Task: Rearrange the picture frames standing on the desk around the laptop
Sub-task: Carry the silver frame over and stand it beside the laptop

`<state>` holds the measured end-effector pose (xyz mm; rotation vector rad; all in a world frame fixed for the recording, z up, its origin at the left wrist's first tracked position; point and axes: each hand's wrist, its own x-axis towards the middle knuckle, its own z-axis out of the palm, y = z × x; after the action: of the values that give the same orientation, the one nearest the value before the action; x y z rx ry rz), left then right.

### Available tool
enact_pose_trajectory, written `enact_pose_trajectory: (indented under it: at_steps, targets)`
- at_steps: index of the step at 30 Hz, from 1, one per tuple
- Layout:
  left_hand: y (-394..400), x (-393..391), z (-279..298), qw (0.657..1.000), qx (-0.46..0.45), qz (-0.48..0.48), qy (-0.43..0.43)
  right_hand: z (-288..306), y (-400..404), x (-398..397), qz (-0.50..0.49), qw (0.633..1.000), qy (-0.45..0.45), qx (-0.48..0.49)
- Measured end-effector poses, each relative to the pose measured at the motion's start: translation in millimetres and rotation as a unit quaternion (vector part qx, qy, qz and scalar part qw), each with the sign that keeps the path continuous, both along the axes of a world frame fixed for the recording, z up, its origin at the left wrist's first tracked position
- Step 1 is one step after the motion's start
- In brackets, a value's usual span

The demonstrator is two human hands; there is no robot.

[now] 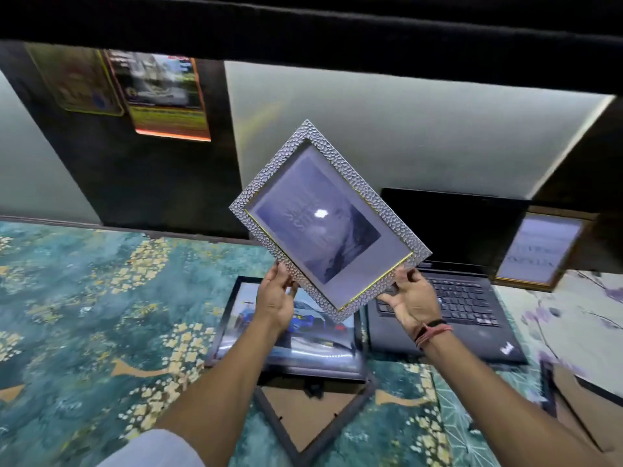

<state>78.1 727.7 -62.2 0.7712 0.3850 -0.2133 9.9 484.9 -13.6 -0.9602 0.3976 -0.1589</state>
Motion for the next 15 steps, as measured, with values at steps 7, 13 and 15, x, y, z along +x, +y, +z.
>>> enact_pose_trajectory:
  at_steps: [7,13,15]
  targets:
    - [-90.9,-54.4,11.2,0.998,-0.020,-0.031,-0.041,-20.4,-110.2,-70.3,0.027,0.998,0.013,0.060]
    - [-212.9,-95.8,13.5,0.999,0.034,0.009,-0.027,-18.1,-253.7,-122.3,-0.007,1.000,0.002,-0.026]
    - [-259.7,-112.4,22.5,0.997,0.061,0.015,-0.037,-12.0,-309.9,-136.5,-0.029,0.993,0.020,-0.109]
